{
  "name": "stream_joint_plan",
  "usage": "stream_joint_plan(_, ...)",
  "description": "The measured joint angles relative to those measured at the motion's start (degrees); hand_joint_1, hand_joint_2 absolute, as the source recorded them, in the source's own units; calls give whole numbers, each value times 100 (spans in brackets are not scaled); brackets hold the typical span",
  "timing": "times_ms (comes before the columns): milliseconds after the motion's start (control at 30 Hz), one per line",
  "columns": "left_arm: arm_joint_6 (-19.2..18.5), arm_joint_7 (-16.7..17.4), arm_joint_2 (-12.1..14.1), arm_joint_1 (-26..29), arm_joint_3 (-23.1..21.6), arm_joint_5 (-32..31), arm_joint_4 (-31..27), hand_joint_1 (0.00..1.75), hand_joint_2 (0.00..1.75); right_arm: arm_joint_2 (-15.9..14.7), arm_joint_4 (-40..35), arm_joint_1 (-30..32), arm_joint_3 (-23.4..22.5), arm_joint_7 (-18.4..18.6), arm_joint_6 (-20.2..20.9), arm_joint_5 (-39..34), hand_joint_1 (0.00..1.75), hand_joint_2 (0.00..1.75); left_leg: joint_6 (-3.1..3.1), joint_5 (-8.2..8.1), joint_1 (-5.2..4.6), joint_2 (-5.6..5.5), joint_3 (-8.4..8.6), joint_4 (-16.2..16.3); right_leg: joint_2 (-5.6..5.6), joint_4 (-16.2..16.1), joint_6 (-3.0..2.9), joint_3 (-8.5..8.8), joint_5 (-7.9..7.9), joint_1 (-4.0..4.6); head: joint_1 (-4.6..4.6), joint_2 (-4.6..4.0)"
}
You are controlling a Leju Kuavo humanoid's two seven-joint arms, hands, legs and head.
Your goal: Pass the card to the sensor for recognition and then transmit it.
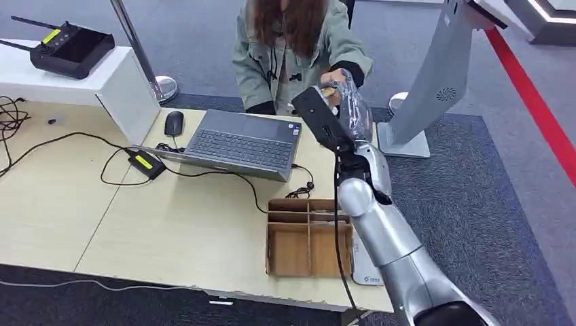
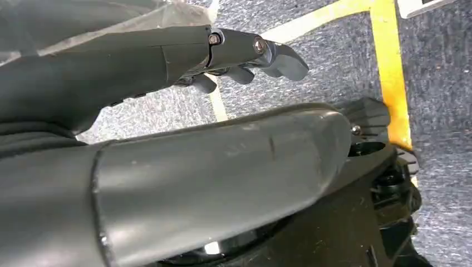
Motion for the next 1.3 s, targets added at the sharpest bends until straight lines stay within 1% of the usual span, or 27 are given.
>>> stream_joint_plan(67,55,-44,0,3,2,28,0,0,0,2,-192,104,24,-51,66,-160,0,175,0,0,0,-1,3,0,0,-1,0,0,0,1,2,0)
stream_joint_plan(133,127,-81,0,21,4,68,0,0,0,-72,-692,324,63,93,266,-277,0,175,0,0,-2,1,7,1,0,-2,0,0,0,1,-2,0)
stream_joint_plan(233,206,-101,9,29,18,98,0,0,0,-355,-1553,750,94,444,604,-459,0,175,0,0,-2,-2,7,2,-1,-4,1,3,-1,1,2,0)
stream_joint_plan(300,227,-125,24,54,22,116,-2,0,0,-608,-2152,1052,94,560,797,-431,0,175,2,-2,-3,8,6,1,3,-6,1,4,0,0,0,0)
stream_joint_plan(400,247,-131,44,60,24,114,-2,0,0,-910,-2774,1394,96,592,1010,-94,0,175,5,-7,-4,12,10,2,14,-8,2,4,0,-1,2,0)
stream_joint_plan(567,273,-127,70,65,50,103,-2,0,0,-1281,-3556,2060,105,535,1292,754,0,175,7,-8,-4,10,8,1,10,-10,2,8,0,-2,0,0)
stream_joint_plan(667,271,-107,77,53,70,83,-2,0,0,-1364,-3698,2324,164,439,1305,990,0,175,7,-8,-3,11,8,1,12,-10,2,8,0,-1,0,0)
stream_joint_plan(867,234,-118,77,47,133,90,-2,0,0,-1368,-3690,2662,352,284,1185,1269,0,175,4,-6,0,11,8,0,11,-7,1,8,-1,1,-2,0)
stream_joint_plan(933,214,-129,77,39,155,90,-2,0,0,-1357,-3644,2750,416,253,1143,1302,10,175,4,-6,1,10,8,-1,11,-6,0,8,-1,1,0,0)
stream_joint_plan(1000,203,-134,77,33,160,90,0,0,0,-1351,-3567,2803,474,216,1075,1320,12,175,4,-6,1,11,8,-1,11,-5,0,8,-1,1,0,0)
stream_joint_plan(1067,186,-134,76,26,162,90,-2,0,0,-1340,-3501,2855,492,192,1029,1318,23,175,4,-6,1,9,6,-1,10,-5,0,8,-1,1,0,0)
stream_joint_plan(1100,179,-134,77,26,164,90,-2,0,0,-1333,-3464,2868,511,188,1007,1311,38,175,4,-6,0,11,7,-1,10,-5,0,7,-1,1,0,0)
stream_joint_plan(1133,175,-131,77,23,164,92,-2,0,0,-1325,-3418,2881,522,186,994,1307,51,175,4,-6,0,11,7,-1,10,-5,0,8,-1,1,0,0)
stream_joint_plan(1167,164,-125,77,19,164,96,-2,0,0,-1320,-3381,2896,522,186,979,1298,51,175,4,-6,0,11,6,-1,10,-5,0,8,-1,1,0,0)
stream_joint_plan(1233,129,-59,77,18,168,125,0,0,0,-1307,-3305,2922,527,179,957,1287,66,175,4,-6,0,10,6,-1,10,-5,0,8,-1,1,2,0)
stream_joint_plan(1300,112,11,77,16,186,151,0,0,0,-1298,-3211,2924,536,175,931,1263,73,175,5,-6,-1,11,7,-1,10,-6,1,8,-1,0,0,0)
